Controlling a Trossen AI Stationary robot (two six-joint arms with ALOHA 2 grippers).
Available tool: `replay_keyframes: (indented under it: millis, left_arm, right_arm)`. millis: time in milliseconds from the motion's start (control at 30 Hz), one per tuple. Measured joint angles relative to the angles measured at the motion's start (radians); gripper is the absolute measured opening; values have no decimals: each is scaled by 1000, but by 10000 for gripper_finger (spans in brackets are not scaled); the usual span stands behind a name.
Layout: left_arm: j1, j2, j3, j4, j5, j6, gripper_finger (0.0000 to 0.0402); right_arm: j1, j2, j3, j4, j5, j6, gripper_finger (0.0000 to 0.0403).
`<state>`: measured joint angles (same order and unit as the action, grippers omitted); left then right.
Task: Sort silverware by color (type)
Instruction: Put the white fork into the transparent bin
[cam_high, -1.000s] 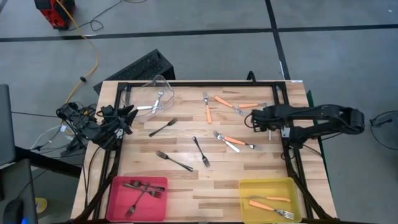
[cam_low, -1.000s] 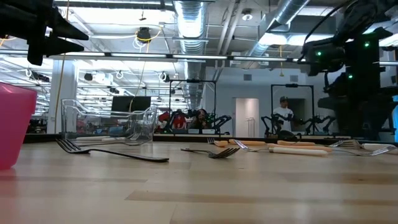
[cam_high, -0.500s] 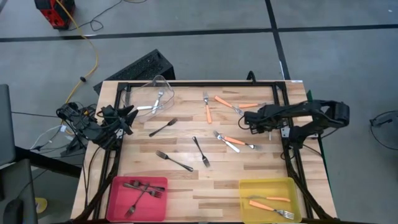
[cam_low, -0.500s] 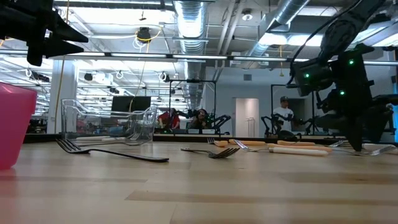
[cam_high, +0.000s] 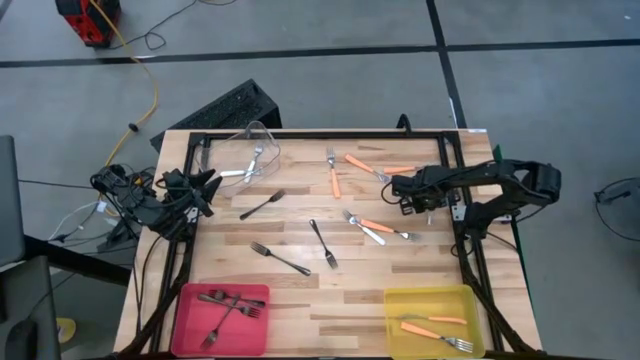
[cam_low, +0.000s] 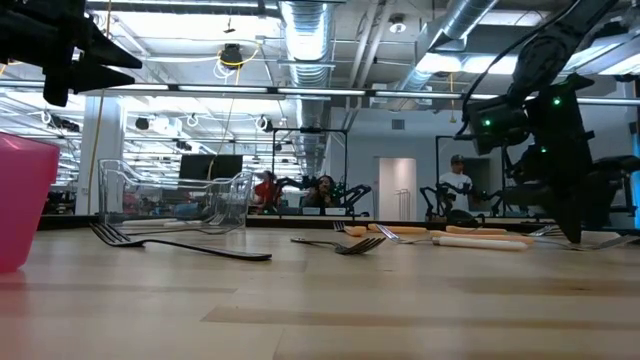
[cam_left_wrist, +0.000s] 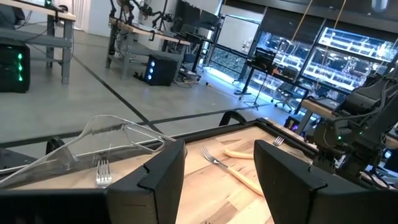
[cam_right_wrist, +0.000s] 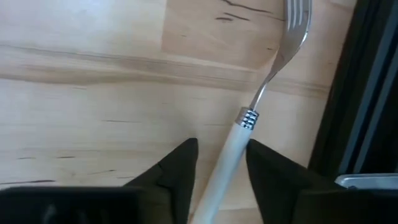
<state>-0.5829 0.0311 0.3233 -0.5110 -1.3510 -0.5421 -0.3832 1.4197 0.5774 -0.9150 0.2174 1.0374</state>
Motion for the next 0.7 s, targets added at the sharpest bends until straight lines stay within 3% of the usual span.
replay_keyframes:
  millis: [367, 700]
  left_arm:
    - [0, 0, 0, 0, 0, 0, 178]
    - [0, 0, 0, -7, 7, -2, 178]
  right_arm:
    - [1, -1, 0, 26, -11, 0, 76]
    - [48, -7, 10, 26, 37, 13, 60]
